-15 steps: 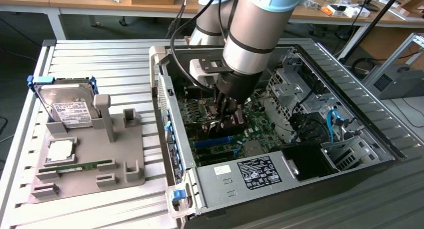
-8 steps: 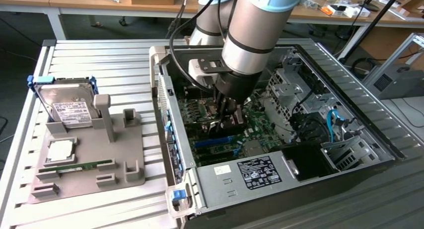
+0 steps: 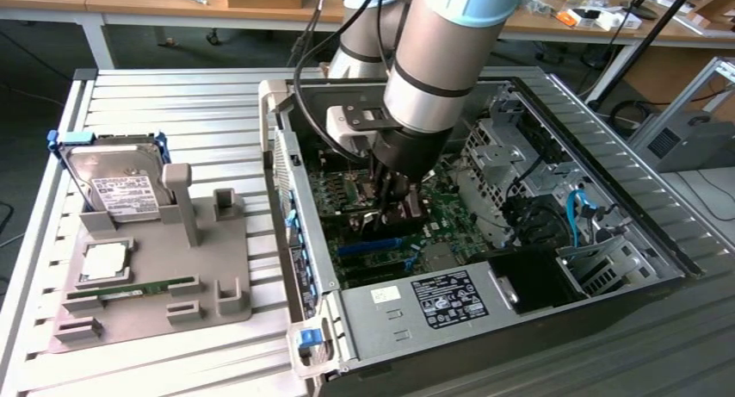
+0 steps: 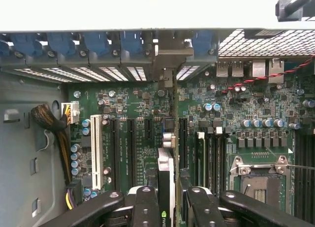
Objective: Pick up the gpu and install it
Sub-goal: 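Insert the gpu into the slot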
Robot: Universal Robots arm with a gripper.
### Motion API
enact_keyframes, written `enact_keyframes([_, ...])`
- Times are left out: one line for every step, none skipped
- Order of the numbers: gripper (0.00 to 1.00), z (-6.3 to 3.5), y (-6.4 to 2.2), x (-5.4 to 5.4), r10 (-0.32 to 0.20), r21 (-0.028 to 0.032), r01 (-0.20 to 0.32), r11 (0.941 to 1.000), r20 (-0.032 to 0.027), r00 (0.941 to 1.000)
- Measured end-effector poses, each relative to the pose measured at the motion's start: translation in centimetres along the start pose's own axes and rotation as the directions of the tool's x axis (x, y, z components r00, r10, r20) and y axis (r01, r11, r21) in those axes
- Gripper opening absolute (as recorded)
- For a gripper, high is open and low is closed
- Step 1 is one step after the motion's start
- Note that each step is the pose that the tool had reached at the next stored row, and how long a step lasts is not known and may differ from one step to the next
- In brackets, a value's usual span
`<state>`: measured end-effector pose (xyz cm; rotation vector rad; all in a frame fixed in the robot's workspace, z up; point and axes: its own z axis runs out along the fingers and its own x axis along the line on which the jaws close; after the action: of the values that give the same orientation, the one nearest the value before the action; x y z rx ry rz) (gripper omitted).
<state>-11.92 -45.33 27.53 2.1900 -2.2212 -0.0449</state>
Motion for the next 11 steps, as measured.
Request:
enact_keyframes([0.27,0.08,-0.01,0.01,0.000,0.0001,0.000,1.0000,0.0008,1.0000])
enact_keyframes([0.27,0.14,-0.01,0.02,0.000,0.0000,0.000,1.0000,0.0009,1.0000])
enact_keyframes([0.27,0.16,-0.02,0.07,0.000,0.0000,0.000,1.0000,0.0011,1.0000])
enact_keyframes([0.27,0.21,-0.02,0.11,0.000,0.0001,0.000,1.0000,0.0014,1.0000])
enact_keyframes([0.27,0.26,-0.01,0.13,0.000,0.0002,0.000,1.0000,0.0015,1.0000])
enact_keyframes([0.27,0.30,-0.02,0.16,0.000,0.0001,0.000,1.0000,0.0015,1.0000])
enact_keyframes([0.27,0.34,-0.02,0.21,0.000,0.0001,0.000,1.0000,0.0015,1.0000])
enact_keyframes([0.27,0.38,-0.02,0.26,0.000,0.0000,0.000,1.0000,0.0014,1.0000])
enact_keyframes([0.27,0.44,-0.03,0.30,0.000,0.0002,0.000,1.0000,0.0016,1.0000])
enact_keyframes([0.27,0.49,-0.03,0.33,0.000,0.0002,0.000,1.0000,0.0017,1.0000])
enact_keyframes([0.27,0.54,-0.03,0.39,0.000,0.0001,0.000,1.0000,0.0016,1.0000])
